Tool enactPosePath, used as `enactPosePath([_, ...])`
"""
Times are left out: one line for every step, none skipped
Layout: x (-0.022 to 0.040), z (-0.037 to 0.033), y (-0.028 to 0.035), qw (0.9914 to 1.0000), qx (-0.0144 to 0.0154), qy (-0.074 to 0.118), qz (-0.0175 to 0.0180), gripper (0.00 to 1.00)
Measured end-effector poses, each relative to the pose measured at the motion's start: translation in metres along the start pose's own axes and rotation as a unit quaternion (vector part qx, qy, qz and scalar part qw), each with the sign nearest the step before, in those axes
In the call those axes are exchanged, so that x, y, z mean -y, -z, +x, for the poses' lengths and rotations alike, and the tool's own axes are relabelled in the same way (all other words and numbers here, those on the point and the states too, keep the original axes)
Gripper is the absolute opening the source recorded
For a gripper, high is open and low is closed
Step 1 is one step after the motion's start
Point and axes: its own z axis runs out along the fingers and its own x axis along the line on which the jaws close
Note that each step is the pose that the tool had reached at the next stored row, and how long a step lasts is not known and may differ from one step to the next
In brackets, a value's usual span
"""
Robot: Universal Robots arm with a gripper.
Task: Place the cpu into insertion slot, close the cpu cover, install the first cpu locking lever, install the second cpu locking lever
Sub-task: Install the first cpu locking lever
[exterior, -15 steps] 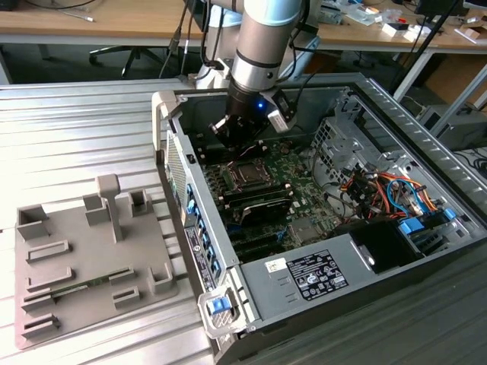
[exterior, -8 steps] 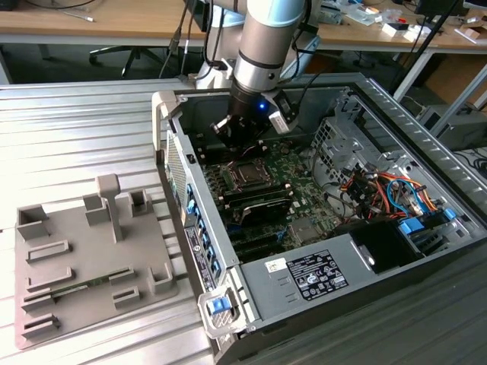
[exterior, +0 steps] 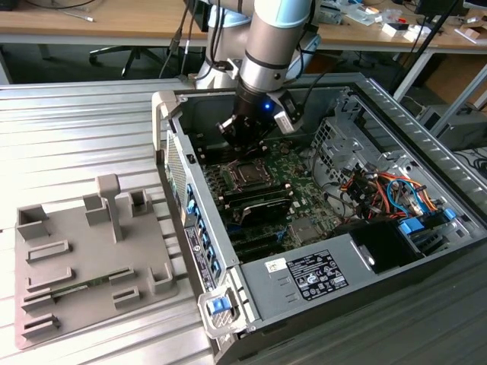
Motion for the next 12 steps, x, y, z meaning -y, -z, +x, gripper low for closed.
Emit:
enactPosePath([0.0000,-0.0002,-0.0004,1.00000,0.0000,0.002,0.0000,0.11])
enactPosePath([0.0000,-0.0002,-0.0006,0.99996,0.0000,0.009,0.0002,0.11])
enactPosePath([0.0000,-0.0003,-0.0010,0.99994,0.0002,0.011,0.0002,0.11])
enactPosePath([0.0000,-0.0004,-0.0012,0.99994,0.0002,0.011,0.0002,0.11])
enactPosePath([0.0001,-0.0015,-0.0016,0.99994,-0.0001,0.011,0.0003,0.11])
enactPosePath([0.0002,-0.0022,-0.0018,0.99994,-0.0001,0.011,0.0002,0.11])
enactPosePath([0.0004,-0.0033,-0.0022,0.99994,-0.0003,0.011,0.0002,0.11])
enactPosePath([0.0006,-0.0044,-0.0024,0.99994,-0.0004,0.011,0.0002,0.11])
enactPosePath([0.0007,-0.0050,-0.0026,0.99994,-0.0004,0.011,0.0002,0.11])
enactPosePath([0.0008,-0.0056,-0.0028,0.99994,-0.0005,0.011,0.0001,0.11])
enactPosePath([0.0010,-0.0068,-0.0032,0.99994,-0.0007,0.011,0.0001,0.11])
enactPosePath([0.0011,-0.0076,-0.0036,0.99994,-0.0008,0.011,0.0001,0.11])
